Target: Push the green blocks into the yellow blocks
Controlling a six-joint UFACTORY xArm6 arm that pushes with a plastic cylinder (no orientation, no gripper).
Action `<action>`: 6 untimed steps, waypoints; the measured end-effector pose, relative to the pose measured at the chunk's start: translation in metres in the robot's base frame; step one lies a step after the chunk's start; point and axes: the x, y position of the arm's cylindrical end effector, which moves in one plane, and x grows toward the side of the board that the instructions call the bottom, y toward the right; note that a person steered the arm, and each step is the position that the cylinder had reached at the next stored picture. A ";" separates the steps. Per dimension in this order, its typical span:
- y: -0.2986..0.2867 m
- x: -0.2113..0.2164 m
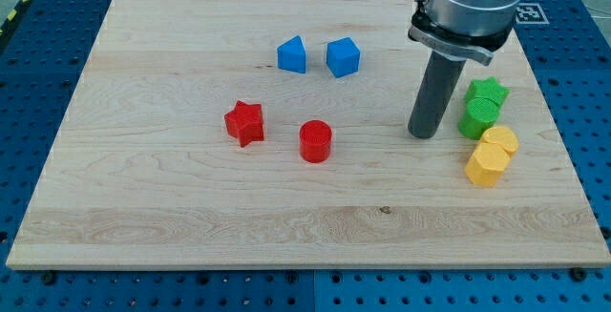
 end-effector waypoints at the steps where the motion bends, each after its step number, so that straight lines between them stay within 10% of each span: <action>1: 0.003 -0.021; 6: 0.055 0.000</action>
